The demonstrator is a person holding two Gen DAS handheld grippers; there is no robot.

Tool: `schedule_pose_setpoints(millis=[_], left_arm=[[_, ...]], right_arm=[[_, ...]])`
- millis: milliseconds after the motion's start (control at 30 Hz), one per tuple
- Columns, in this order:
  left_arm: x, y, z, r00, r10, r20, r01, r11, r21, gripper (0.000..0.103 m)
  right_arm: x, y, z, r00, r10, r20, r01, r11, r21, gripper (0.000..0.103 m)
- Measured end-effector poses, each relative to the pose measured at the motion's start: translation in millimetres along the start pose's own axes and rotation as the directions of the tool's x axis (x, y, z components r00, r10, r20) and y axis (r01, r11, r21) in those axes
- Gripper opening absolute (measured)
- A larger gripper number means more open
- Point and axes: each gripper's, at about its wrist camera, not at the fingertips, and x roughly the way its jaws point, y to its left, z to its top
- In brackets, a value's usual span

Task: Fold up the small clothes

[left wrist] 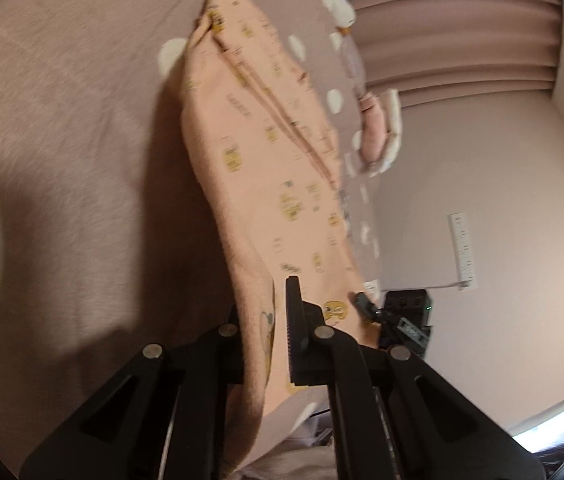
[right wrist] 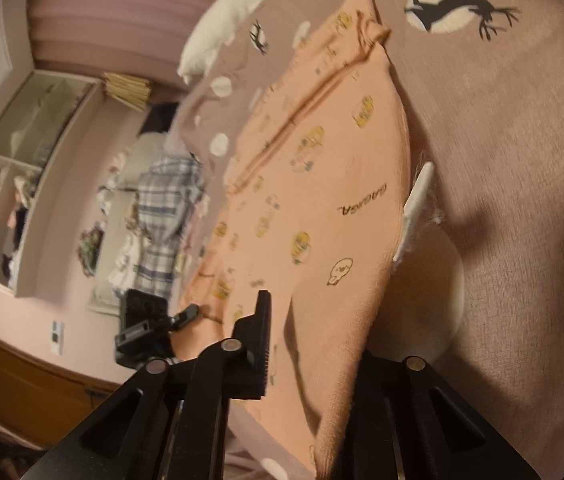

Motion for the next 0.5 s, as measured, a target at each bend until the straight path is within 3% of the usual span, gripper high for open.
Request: schedule_pose_setpoints(millis=[267,500], left_arm=[[-4,-29,2,0.999,-0.036,0.031,0.034,0.998,0.059,0.002],[-6,-40,-4,0.998,-0.061,0.029,0.058,0.994,0.090,0.002]], right_arm=[[-6,16,4,0.993,0.080,0.088,-0.078,0.997,-0.026,0.008],[-11,29,-1,0.990,0.099,0.101,-0.094,0.994,-0.060,0.008]])
